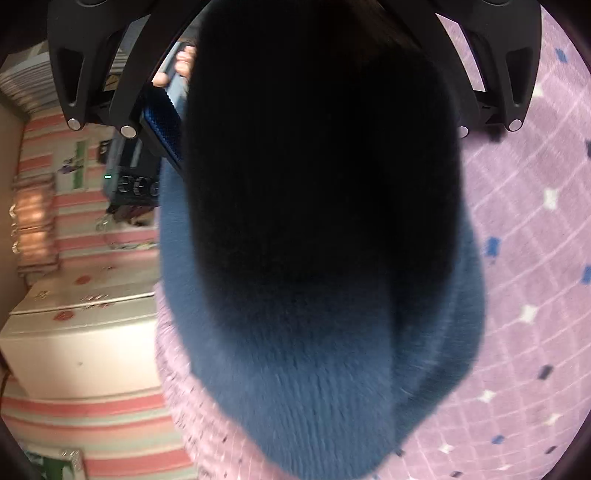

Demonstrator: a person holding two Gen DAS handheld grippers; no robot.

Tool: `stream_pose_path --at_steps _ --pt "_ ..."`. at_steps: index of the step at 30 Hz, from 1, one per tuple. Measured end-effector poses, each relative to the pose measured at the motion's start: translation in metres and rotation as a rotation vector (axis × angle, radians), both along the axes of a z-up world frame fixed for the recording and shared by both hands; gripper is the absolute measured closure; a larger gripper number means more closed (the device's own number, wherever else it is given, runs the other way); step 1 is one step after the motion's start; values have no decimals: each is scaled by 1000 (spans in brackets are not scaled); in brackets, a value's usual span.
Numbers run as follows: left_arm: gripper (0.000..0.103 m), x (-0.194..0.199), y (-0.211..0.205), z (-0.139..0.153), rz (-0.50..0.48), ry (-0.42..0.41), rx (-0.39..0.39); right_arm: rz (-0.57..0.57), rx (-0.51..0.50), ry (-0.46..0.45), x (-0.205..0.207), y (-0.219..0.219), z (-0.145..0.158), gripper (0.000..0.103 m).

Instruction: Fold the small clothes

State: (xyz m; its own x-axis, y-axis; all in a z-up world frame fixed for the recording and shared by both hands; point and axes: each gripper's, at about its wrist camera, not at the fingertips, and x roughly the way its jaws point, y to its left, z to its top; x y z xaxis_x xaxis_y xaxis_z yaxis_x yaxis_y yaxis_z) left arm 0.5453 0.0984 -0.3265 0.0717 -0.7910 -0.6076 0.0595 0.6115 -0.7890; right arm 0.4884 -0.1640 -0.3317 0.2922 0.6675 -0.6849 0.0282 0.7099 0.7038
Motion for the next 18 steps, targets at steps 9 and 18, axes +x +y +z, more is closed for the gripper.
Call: stream_pose_path --at_steps 9,18 --pt "4 5 -20 1 -35 -30 76 1 -54 6 2 6 7 4" --pt "25 -1 -42 24 19 -160 215 -49 -245 -61 -10 29 36 29"
